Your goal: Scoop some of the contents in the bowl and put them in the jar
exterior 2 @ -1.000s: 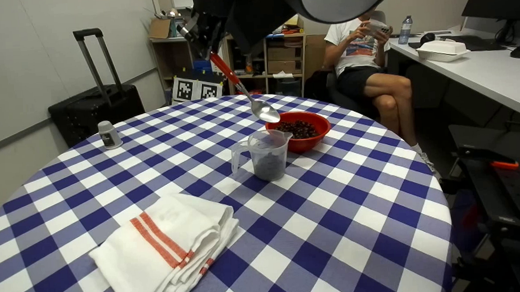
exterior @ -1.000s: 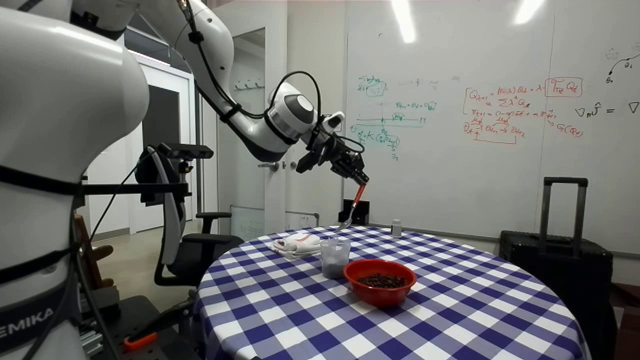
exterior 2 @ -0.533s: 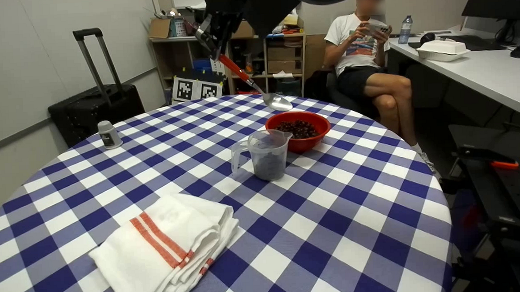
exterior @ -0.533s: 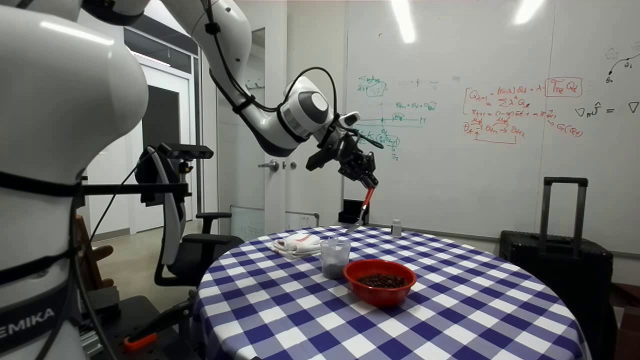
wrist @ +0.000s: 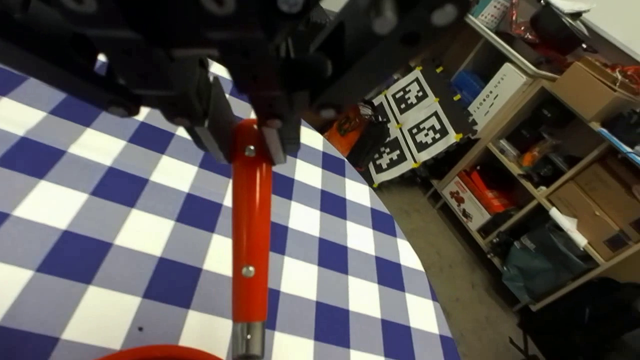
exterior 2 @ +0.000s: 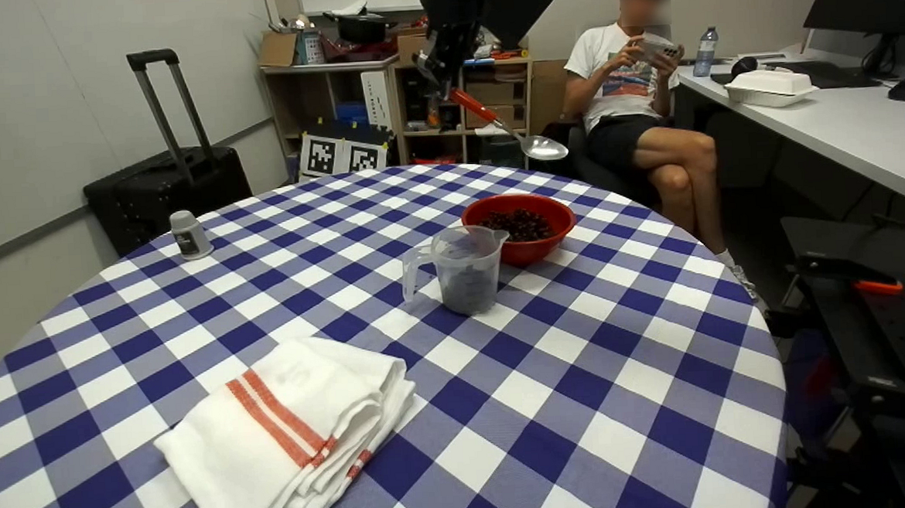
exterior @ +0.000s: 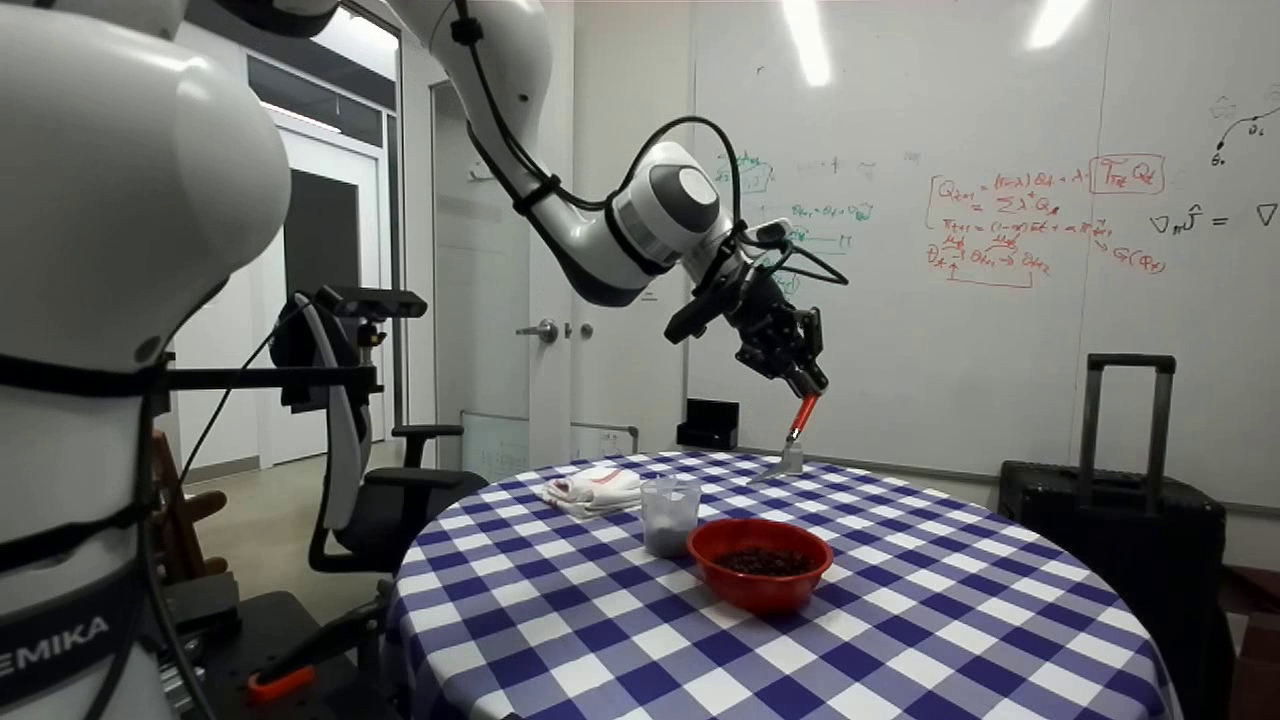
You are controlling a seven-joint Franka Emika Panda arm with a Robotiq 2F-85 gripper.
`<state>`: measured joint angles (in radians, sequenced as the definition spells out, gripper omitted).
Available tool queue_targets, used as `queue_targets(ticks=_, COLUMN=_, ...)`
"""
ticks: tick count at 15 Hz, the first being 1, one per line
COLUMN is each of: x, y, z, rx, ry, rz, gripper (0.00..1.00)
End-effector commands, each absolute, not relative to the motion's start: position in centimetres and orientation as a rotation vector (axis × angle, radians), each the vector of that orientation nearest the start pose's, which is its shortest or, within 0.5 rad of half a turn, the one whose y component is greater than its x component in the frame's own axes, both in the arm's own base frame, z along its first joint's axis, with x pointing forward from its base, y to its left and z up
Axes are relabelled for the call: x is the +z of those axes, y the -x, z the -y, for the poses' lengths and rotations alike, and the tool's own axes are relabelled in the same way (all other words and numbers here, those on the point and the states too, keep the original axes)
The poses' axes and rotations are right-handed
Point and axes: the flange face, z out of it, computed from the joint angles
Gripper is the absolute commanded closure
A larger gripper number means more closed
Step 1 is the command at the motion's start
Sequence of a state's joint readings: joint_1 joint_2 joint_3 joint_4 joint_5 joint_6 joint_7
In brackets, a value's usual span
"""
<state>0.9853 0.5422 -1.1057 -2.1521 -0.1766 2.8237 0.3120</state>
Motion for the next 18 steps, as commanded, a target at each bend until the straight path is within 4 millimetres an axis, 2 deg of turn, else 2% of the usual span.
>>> queue_targets(ticks=1, x=31.1, y=-58.4, z=5.3, rx=0.455, ry=-2.591, rz=0.097, gripper=0.95)
queue_targets(ticks=5, x=29.0, y=-56.5, z=8.9, rx=0.323, ry=-2.562, rz=0.125, gripper=0.95)
queue_targets(ticks=10, x=25.5, y=-54.7, z=12.2, rx=0.258, ry=-2.567, rz=0.155, gripper=0.95)
queue_targets(ticks=18, x=20.1, y=-55.0, z=12.9, rx=0.220, ry=-2.655, rz=0.133, gripper=0.95)
